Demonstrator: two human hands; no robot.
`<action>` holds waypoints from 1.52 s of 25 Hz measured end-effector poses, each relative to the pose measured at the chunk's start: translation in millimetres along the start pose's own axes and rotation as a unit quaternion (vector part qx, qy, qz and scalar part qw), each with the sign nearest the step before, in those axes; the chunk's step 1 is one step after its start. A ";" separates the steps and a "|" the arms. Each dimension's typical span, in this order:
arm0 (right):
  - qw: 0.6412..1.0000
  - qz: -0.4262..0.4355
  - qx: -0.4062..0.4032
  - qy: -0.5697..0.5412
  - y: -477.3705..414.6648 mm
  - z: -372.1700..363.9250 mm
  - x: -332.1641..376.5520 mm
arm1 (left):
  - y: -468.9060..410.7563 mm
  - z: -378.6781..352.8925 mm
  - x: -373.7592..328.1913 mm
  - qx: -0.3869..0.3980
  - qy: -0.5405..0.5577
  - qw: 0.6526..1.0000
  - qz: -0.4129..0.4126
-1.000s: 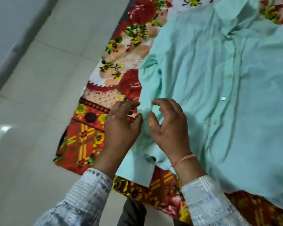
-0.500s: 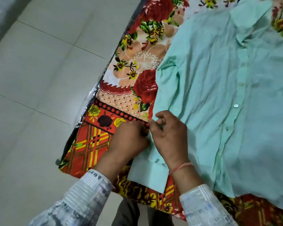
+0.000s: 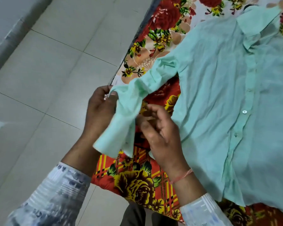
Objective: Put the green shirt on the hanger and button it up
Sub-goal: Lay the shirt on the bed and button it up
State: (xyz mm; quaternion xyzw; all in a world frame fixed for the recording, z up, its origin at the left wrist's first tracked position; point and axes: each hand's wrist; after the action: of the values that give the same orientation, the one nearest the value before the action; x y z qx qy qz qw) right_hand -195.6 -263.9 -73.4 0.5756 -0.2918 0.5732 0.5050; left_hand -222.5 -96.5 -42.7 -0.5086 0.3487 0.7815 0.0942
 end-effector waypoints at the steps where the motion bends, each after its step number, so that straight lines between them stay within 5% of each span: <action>1: 0.997 -0.052 0.029 -0.051 -0.3 -3.8 2.3 | 1.3 -3.5 0.4 0.020 0.015 1.000 -0.019; 4: 0.973 -0.164 0.051 -0.155 -5.8 -4.0 7.6 | 0.9 -15.3 7.3 0.009 0.006 1.000 -0.029; 8: 0.957 -0.192 0.045 -0.211 -9.2 4.0 13.1 | 5.4 -32.3 20.3 0.046 0.087 0.986 0.135; 11: 0.941 -0.191 -0.041 -0.275 -15.1 5.4 11.9 | 8.7 -32.3 29.5 -0.008 0.005 0.999 0.031; 13: 0.968 -0.125 -0.129 -0.174 -23.3 9.5 10.6 | 10.1 -21.7 25.6 0.005 0.070 0.997 -0.026; 15: 0.982 -0.024 -0.177 0.062 -31.4 13.4 10.4 | 18.3 -14.1 16.8 0.141 0.150 0.978 -0.023; 17: 0.976 0.011 -0.165 0.142 -35.6 7.8 10.5 | 29.6 -15.0 17.7 0.243 0.101 0.964 -0.033; 23: 0.987 -0.050 -0.140 -0.058 -32.2 3.6 8.0 | 23.0 -19.8 33.9 0.105 0.132 0.980 0.102; 28: 0.959 0.191 -0.046 0.203 -7.4 3.7 -3.4 | 21.7 -11.9 48.6 0.081 0.082 0.991 0.065; 34: 0.977 0.103 0.012 0.189 -4.0 -11.2 0.9 | 19.1 4.0 56.0 0.036 -0.071 0.993 -0.089; 38: 0.989 0.015 0.004 0.148 1.2 -19.5 0.5 | 15.1 7.0 61.6 0.016 -0.037 0.998 -0.052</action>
State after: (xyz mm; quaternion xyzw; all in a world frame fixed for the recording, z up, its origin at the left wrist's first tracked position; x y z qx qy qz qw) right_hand -203.7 -246.3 -75.9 0.4824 -0.2200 0.6607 0.5313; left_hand -263.9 -115.9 -87.2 -0.4951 0.3305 0.7883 0.1557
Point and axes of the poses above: each hand's wrist, its own y-axis away from the middle knuckle, its own z-axis out of the back of the hand, x = y × z, and after that the axes turned 6 degrees about -x, right-handed
